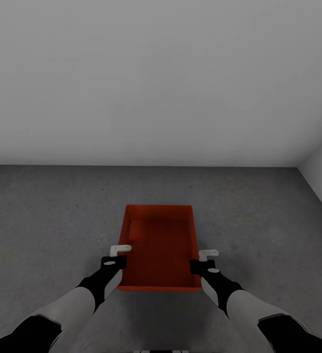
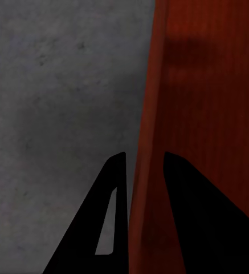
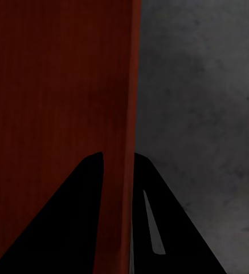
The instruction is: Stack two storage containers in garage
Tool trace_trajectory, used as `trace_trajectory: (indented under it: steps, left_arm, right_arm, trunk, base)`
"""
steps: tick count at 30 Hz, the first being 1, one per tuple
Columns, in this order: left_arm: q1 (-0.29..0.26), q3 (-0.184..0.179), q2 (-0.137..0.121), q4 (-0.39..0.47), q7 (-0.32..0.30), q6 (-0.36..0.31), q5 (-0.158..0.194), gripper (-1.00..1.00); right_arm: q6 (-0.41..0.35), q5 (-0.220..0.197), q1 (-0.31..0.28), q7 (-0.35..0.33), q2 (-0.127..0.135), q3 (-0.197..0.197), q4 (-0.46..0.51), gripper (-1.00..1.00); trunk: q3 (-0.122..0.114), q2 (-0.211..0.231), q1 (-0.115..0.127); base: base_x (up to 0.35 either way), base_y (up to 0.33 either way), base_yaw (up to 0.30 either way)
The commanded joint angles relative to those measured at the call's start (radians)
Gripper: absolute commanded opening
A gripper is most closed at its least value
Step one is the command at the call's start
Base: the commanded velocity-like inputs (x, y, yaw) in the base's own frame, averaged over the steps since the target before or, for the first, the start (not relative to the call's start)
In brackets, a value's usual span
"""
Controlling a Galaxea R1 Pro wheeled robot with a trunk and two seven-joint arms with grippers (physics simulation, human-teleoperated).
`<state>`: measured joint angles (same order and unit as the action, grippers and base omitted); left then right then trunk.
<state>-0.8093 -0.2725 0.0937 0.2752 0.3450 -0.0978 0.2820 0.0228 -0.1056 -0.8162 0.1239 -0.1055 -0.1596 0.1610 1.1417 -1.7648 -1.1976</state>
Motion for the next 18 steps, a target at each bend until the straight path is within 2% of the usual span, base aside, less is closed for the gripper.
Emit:
trace_trajectory:
  steps: [1, 11, 18]
  left_arm:
    - [-0.001, 0.018, 0.0, 0.02, 0.011, -0.007, -0.014, -1.0]
    - [0.0, 0.018, 0.002, 0.018, 0.011, -0.007, -0.012, -1.0]
    - [0.0, 0.018, 0.002, 0.018, 0.011, -0.007, -0.012, -1.0]
  right_arm:
    - [0.002, -0.022, 0.0, 0.005, -0.005, -0.003, -0.003, -1.0]
    - [0.002, -0.022, 0.0, 0.005, -0.005, -0.003, -0.003, -1.0]
    - [0.002, -0.022, 0.0, 0.005, -0.005, -0.003, -0.003, -1.0]
  trunk:
    - [0.001, 0.0, 0.0]
    - [0.001, 0.0, 0.0]
    - [0.023, -0.049, -0.027]
  base:
    - [0.0, 0.0, 0.0]
    - [0.0, 0.0, 0.0]
    - [0.0, 0.0, 0.0]
